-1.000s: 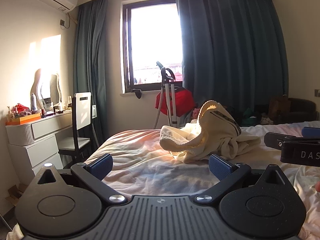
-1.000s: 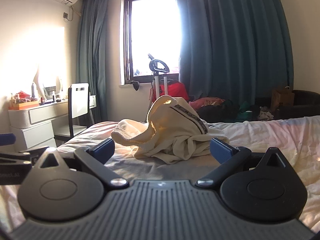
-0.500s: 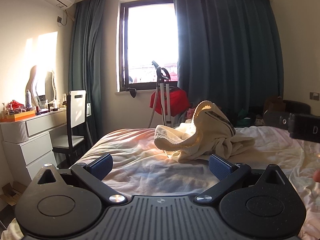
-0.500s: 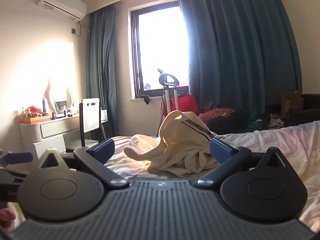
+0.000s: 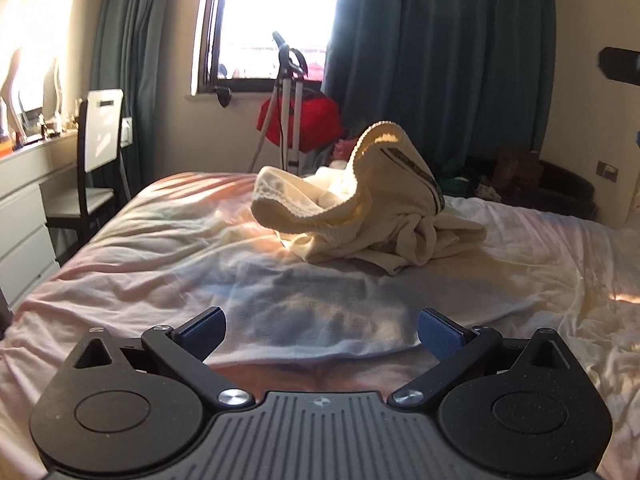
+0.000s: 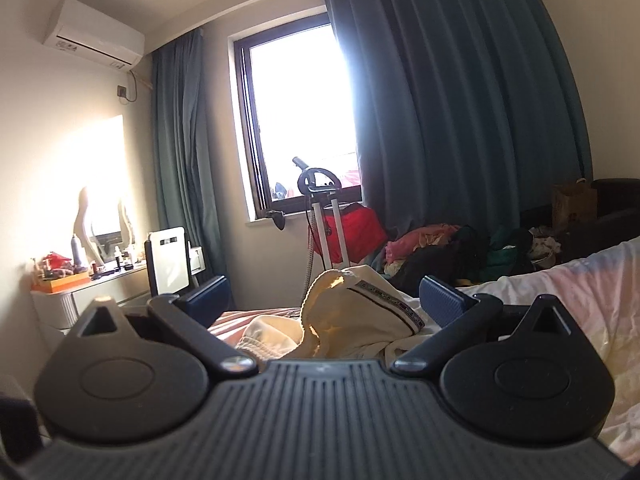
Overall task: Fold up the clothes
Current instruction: 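Grasp the cream sweatpants leg cuff with the left gripper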
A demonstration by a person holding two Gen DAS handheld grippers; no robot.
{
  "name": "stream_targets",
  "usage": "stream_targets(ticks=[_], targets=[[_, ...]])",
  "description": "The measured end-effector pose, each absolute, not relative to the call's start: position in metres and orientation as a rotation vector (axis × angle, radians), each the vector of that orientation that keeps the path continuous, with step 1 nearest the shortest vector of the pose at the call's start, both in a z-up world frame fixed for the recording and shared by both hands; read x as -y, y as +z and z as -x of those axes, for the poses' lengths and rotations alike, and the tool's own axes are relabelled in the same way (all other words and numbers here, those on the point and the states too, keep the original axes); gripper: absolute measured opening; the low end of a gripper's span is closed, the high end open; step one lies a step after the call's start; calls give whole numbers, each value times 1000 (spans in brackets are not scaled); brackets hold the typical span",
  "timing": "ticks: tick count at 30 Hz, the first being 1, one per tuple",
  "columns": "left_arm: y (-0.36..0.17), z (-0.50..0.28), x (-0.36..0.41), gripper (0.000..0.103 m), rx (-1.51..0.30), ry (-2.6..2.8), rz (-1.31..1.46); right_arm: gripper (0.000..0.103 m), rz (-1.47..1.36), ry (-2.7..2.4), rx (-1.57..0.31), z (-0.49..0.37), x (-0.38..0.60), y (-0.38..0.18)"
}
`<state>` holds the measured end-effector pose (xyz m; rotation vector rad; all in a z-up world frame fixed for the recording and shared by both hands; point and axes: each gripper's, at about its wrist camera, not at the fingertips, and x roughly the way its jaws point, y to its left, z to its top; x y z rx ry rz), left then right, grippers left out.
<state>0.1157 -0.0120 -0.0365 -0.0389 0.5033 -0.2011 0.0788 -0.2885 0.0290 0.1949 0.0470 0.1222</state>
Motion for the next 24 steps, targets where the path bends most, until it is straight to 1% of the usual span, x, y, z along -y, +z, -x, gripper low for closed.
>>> stream_targets(ticks=[4, 7, 12, 14, 16, 19, 20, 21, 22, 23, 24], targets=[[-48, -181, 10, 103, -569, -215, 121, 103, -243, 94, -46, -90, 300, 6], [-54, -238, -4, 103, -559, -210, 270, 103, -261, 37, -71, -102, 305, -16], [-67, -318, -17, 103, -524, -146, 425, 103, -155, 9, -99, -130, 301, -40], [-77, -344, -20, 102, -526, -126, 482, 103, -182, 2, -99, -143, 303, -52], [-87, -368, -24, 100, -533, -108, 541, 103, -223, 2, -111, -159, 305, -66], [-94, -394, -29, 93, -538, -92, 607, 103, -290, 14, -210, -189, 307, -92], [-94, -401, -30, 84, -539, -103, 623, 103, -311, 19, -233, -196, 307, -100], [-92, -407, -29, 71, -555, -101, 629, 103, -326, 20, -239, -200, 308, -104], [-90, -413, -27, 66, -576, -92, 631, 103, -340, 22, -245, -204, 308, -108], [-86, -413, -24, 53, -581, -89, 614, 103, -348, 26, -239, -206, 309, -110], [-80, -412, -20, 43, -579, -88, 590, 103, -358, 35, -231, -208, 310, -111]])
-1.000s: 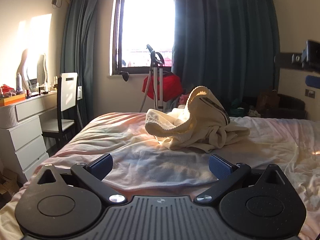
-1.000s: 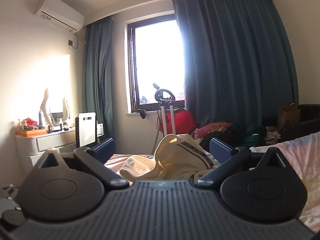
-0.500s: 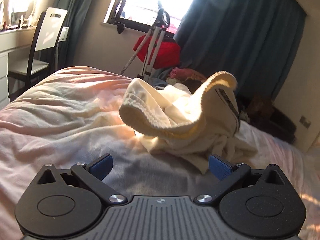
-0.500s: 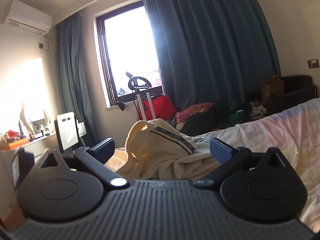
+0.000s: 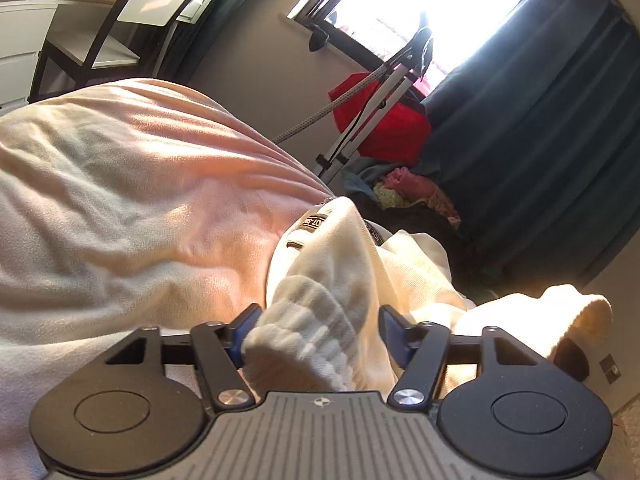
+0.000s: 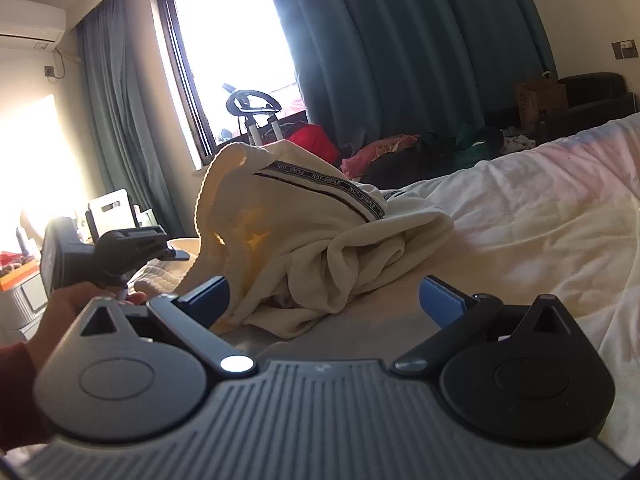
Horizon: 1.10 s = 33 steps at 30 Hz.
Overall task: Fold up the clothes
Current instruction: 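Grasp the cream sweatpants leg cuff with the left gripper, then grasp the elastic waistband with the right gripper while the left gripper holds the cuff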
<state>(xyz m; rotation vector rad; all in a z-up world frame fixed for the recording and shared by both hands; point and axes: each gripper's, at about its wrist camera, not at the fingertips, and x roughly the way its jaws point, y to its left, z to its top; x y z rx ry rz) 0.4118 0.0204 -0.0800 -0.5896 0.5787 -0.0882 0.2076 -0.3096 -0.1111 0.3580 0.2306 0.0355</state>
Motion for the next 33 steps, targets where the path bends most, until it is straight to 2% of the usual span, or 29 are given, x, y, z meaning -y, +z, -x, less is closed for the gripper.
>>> stream_targets(ticks=[1, 3, 16, 23, 28, 30, 33], targets=[[-74, -410, -17, 41, -577, -87, 565, 103, -368, 45, -223, -209, 310, -112], [-61, -404, -10, 17, -569, -93, 526, 103, -388, 63, -209, -212, 312, -114], [66, -238, -10, 14, -402, -186, 435, 103, -353, 116, -297, -184, 298, -98], [43, -143, -35, 14, -422, -209, 385, 103, -301, 83, -354, -150, 289, -83], [10, -123, -63, 14, -461, -194, 411, 102, -164, 81, -467, -136, 274, -91], [-2, -123, -73, 14, -453, -188, 431, 99, -101, 95, -488, -130, 263, -96], [-19, -127, -85, 14, -442, -178, 463, 90, -26, 87, -549, -132, 249, -108]])
